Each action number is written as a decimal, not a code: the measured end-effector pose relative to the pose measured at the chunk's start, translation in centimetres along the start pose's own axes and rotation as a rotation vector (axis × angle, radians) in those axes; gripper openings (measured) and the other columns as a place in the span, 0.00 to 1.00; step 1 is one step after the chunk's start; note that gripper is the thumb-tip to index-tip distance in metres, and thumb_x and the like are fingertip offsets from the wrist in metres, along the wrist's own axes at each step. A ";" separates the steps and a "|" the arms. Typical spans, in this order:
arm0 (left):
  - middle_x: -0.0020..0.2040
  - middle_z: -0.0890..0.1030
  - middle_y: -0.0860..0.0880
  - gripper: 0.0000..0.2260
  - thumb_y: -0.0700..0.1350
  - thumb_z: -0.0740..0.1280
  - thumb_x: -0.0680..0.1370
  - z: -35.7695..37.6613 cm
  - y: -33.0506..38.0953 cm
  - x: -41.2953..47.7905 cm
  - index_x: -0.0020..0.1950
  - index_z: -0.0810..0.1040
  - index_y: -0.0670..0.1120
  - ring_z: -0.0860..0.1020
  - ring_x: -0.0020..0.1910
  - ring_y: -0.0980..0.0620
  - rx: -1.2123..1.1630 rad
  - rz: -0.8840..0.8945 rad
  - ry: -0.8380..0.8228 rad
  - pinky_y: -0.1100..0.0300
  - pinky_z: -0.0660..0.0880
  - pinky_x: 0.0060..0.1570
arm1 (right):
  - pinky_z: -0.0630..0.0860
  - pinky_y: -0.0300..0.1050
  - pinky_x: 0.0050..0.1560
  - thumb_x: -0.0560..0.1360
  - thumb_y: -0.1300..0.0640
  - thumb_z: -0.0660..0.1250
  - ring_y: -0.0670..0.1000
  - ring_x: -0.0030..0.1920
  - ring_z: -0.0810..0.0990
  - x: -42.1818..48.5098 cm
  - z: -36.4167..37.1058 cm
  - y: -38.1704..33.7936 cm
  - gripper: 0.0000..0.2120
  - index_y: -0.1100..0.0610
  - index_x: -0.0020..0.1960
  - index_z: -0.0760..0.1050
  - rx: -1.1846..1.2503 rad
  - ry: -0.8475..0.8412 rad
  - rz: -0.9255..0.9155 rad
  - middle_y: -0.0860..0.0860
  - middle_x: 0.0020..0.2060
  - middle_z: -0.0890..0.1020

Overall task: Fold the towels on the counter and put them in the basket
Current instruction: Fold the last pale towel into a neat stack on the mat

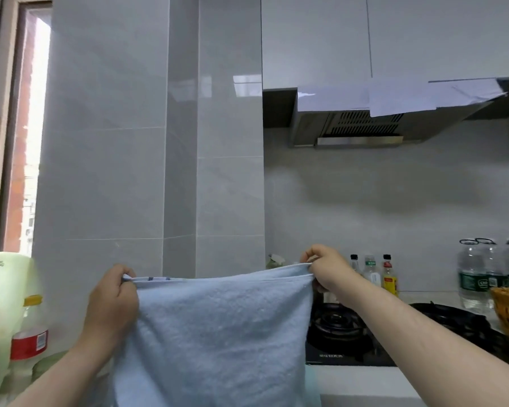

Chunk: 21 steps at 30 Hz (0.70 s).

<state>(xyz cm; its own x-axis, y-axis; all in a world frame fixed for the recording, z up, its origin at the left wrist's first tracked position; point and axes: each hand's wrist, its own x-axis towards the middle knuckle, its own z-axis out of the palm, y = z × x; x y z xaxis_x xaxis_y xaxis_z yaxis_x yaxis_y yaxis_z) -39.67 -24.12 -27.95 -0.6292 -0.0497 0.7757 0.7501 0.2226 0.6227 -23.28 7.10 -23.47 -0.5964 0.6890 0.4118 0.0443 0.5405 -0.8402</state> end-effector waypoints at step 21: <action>0.43 0.82 0.46 0.08 0.38 0.62 0.80 -0.8 2.7 4.2 0.44 0.80 0.44 0.78 0.43 0.48 -0.067 -0.060 -0.201 0.57 0.71 0.40 | 0.73 0.44 0.37 0.75 0.54 0.69 0.49 0.37 0.75 -2.6 -7.4 -3.2 0.05 0.53 0.41 0.79 -0.323 -0.142 -0.314 0.52 0.39 0.80</action>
<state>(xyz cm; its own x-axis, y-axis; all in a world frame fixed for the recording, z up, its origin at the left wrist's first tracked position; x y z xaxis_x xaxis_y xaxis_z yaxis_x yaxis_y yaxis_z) -40.13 -24.53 -22.94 -0.6958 0.1359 0.7053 0.7180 0.1592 0.6776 -15.95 7.08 -19.25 -0.7237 0.4073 0.5571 0.0775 0.8501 -0.5209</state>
